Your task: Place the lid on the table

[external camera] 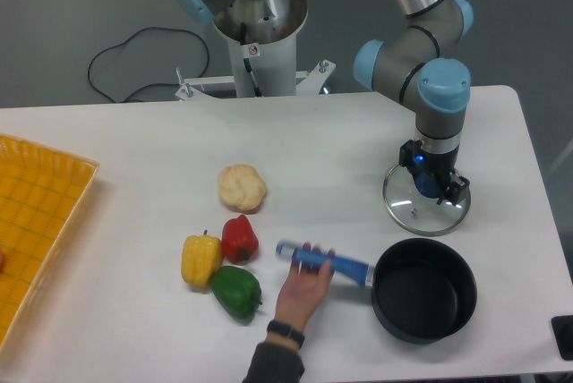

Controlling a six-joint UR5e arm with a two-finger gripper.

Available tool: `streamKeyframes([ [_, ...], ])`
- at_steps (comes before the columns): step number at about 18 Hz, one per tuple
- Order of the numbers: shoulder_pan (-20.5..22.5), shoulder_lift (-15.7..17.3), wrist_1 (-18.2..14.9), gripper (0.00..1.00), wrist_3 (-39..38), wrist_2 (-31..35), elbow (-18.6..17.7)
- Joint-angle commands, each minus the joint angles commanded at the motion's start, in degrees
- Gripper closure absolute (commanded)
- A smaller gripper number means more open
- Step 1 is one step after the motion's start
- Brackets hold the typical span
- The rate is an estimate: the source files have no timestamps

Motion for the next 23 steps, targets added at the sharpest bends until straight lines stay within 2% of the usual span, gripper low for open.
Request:
streamKeyframes([
  [6, 0.00, -0.09, 0.00, 0.19, 0.00, 0.00, 0.00],
  [7, 0.00, -0.09, 0.00, 0.13, 0.00, 0.00, 0.00],
  [10, -0.09, -0.09, 0.00, 0.10, 0.09, 0.00, 0.00],
  [17, -0.18, 0.00, -0.09, 0.09, -0.26, 0.00, -0.17],
  [23, -0.18, 1.67, -0.44, 0.09, -0.35, 0.00, -1.49],
])
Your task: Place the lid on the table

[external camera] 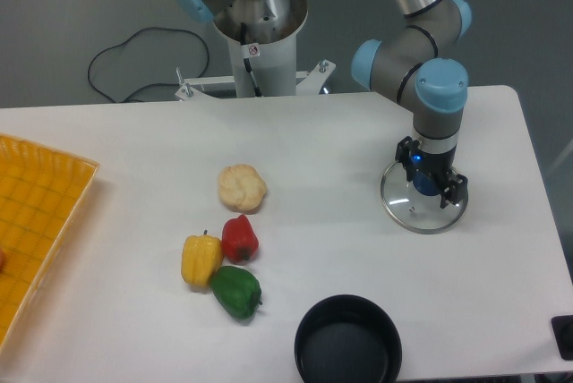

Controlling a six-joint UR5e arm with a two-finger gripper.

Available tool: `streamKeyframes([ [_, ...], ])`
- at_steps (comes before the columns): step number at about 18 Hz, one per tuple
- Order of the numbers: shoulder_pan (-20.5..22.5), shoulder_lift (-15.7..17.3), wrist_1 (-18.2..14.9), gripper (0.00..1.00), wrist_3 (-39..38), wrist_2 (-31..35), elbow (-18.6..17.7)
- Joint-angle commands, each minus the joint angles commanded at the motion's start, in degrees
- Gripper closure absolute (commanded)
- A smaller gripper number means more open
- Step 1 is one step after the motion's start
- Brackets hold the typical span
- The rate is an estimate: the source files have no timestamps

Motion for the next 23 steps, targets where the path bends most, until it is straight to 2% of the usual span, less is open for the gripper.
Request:
streamKeyframes([
  [12, 0.00, 4.75, -0.18, 0.09, 0.00, 0.09, -4.83],
  [18, 0.00, 6.42, -0.35, 0.09, -0.52, 0.09, -6.06],
  [21, 0.00, 7.29, -0.53, 0.02, -1.58, 0.09, -6.33],
  [23, 0.00, 8.17, -0.53, 0.01, -1.67, 0.09, -6.68],
])
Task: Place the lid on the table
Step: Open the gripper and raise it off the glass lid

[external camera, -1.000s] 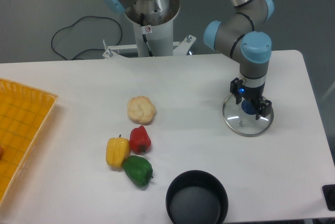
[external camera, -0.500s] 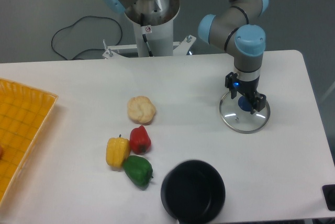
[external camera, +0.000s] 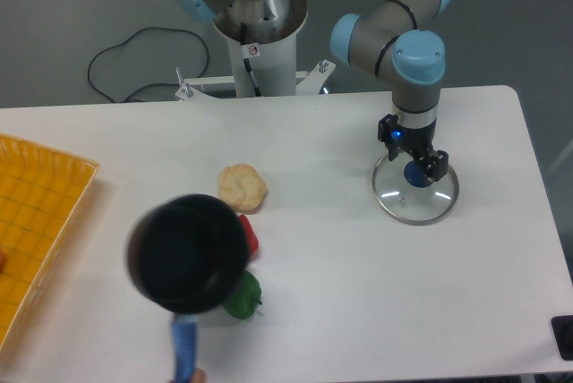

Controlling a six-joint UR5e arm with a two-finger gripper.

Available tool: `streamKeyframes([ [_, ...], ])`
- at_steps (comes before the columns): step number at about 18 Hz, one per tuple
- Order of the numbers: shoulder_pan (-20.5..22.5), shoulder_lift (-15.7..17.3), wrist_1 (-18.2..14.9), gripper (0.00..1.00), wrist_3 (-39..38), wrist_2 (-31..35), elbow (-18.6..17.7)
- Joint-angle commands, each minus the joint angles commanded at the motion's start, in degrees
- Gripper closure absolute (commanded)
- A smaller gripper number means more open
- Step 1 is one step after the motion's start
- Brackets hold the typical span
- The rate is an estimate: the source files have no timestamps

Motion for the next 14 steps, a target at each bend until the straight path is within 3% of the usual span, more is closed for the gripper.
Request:
streamKeyframes([
  [5, -0.26, 2.72, -0.61, 0.00, -0.09, 0.52, -0.53],
  [8, -1.75, 3.52, -9.37, 0.00, -1.48, 0.97, 1.74],
  [10, -2.11, 3.70, -16.05, 0.00, -2.20, 1.23, 5.60],
  [14, -3.08, 2.56, -25.72, 0.00, -2.37, 1.23, 12.64],
])
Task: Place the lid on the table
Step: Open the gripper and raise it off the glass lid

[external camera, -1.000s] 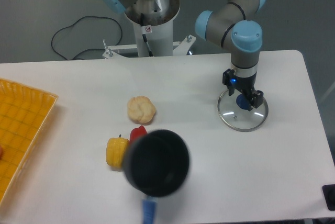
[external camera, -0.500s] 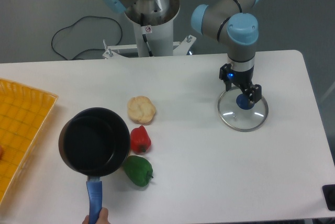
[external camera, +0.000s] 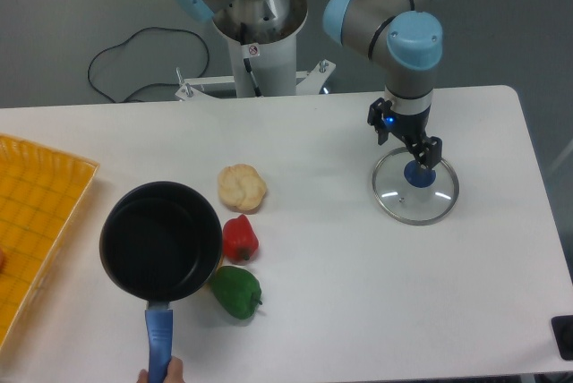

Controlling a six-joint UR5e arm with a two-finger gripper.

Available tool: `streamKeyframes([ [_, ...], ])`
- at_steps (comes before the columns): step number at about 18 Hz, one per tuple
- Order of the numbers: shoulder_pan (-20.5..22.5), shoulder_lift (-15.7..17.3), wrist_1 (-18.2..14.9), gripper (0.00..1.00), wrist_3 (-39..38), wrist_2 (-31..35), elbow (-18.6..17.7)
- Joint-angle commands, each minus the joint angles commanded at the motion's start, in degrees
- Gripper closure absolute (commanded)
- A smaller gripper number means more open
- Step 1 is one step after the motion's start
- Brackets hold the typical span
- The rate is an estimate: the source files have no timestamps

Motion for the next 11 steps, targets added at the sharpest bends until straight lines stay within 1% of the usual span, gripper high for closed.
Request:
streamKeyframes([
  [2, -0.09, -0.53, -6.85, 0.00, 0.00, 0.00, 4.39],
  [3, -0.09, -0.62, -9.23, 0.00, 0.09, 0.00, 6.33],
  [5, -0.44, -2.02, -11.36, 0.00, 0.00, 0.00, 10.19],
  [6, -0.79, -2.90, -13.11, 0.00, 0.00, 0.09, 12.65],
  [8, -2.63, -4.74, -18.64, 0.00, -0.09, 0.26, 17.49],
  [9, -2.72, -5.27, -19.36, 0.00, -0.09, 0.26, 18.81],
  [11, -2.99, -6.24, -19.37, 0.00, -0.52, 0.18, 20.84],
])
